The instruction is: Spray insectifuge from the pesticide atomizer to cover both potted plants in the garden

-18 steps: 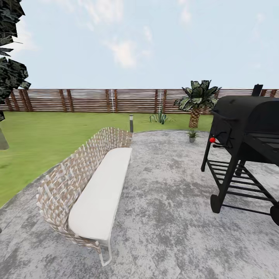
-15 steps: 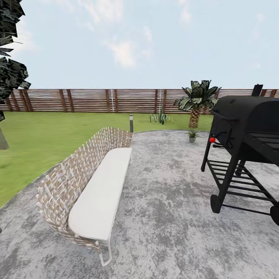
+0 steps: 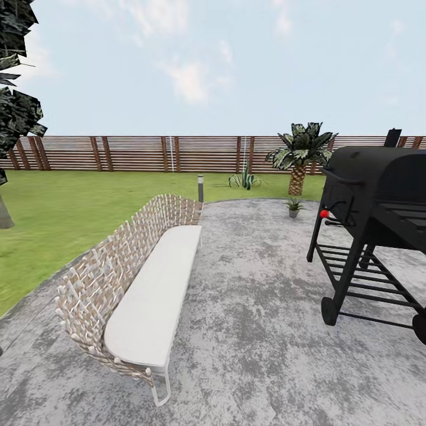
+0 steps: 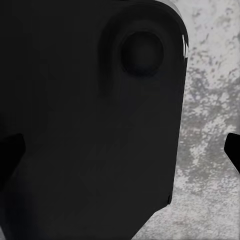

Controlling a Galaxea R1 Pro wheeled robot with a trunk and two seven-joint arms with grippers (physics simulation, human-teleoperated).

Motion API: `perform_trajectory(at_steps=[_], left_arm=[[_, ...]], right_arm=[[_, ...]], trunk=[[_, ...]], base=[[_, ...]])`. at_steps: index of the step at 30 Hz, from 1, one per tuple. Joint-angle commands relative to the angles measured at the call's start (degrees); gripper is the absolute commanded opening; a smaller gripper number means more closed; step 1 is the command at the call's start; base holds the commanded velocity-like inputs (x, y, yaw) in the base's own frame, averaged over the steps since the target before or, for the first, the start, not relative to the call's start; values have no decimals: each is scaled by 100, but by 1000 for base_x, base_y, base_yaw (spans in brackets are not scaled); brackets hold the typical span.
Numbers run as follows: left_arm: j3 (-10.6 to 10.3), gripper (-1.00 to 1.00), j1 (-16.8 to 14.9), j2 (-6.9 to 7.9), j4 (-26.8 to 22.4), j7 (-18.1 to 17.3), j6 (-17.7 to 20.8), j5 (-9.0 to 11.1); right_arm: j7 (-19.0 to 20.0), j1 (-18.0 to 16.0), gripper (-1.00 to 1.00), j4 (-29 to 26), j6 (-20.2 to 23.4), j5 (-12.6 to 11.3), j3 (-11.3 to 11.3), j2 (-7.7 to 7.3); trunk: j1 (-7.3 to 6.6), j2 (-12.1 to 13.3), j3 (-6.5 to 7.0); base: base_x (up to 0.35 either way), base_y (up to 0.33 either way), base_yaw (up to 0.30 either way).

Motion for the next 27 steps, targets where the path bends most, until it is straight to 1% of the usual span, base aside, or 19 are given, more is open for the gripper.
perform_trajectory(at_steps=[1, 7, 10, 16, 20, 24, 27], left_arm=[[0, 100, -2, 0, 0, 0, 0, -6], [-1, 100, -2, -1, 0, 0, 0, -5], [-5, 100, 65, 66, 0, -10, 0, 29], [-7, 100, 103, 95, -3, -16, -3, 47], [5, 100, 103, 74, -84, -26, -3, 55], [0, 100, 103, 48, -241, -58, -1, 54], [-1, 100, 103, 42, -270, -75, 0, 59]], right_arm=[[5, -2, 100, 0, -4, 1, 2, 0], [6, -2, 100, 0, -5, 2, 3, 0], [-53, -101, 100, -78, -6, 3, 4, 11], [-92, -228, 100, -151, -31, 8, -1, 3], [-75, -279, 100, -306, -59, 3, -22, -75], [-55, -327, 100, -413, -44, -3, -26, -93], [-49, -341, 100, -439, -33, -4, -26, -99]], trunk=[[0, -3, -5], [0, -3, -5], [0, -3, -5], [0, -3, -10], [0, -3, -18], [0, -3, -28], [0, -3, -35]], base=[[0, 0, 0], [0, 0, -3], [0, 0, -104], [0, 0, -234], [0, 0, -272], [0, 0, -278], [0, 0, -279]])
